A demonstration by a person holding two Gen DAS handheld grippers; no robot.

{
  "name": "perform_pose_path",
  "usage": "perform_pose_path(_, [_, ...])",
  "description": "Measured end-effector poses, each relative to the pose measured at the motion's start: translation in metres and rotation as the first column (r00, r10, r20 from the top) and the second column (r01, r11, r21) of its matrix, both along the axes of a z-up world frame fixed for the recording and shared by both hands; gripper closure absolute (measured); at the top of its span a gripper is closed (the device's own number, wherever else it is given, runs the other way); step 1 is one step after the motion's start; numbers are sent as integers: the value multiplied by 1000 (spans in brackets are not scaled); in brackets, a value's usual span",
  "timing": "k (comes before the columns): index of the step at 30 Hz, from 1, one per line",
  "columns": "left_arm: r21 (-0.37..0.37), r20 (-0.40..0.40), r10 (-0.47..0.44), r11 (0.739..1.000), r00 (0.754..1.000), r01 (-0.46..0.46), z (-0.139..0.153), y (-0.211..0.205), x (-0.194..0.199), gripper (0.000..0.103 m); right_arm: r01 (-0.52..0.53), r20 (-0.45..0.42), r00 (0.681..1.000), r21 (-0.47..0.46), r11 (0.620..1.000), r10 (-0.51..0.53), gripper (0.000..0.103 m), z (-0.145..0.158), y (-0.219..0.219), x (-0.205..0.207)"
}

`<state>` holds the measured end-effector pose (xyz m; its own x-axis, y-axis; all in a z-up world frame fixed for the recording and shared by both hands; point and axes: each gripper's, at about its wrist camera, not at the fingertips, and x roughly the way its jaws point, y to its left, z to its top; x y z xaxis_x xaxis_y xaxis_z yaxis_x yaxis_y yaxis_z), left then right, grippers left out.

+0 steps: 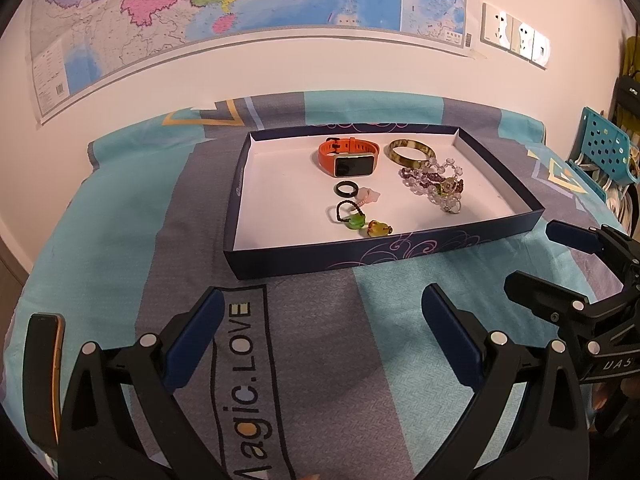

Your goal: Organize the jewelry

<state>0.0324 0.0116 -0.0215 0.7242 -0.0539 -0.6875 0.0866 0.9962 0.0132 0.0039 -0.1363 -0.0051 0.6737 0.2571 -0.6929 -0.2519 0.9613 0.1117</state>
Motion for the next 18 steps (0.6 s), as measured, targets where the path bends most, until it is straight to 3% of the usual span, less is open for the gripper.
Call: perform_pose_path(18, [3, -4, -3, 1000, 1000, 3, 0, -1, 2, 6, 3, -1, 1000, 1, 1000, -3, 7, 0, -1, 0])
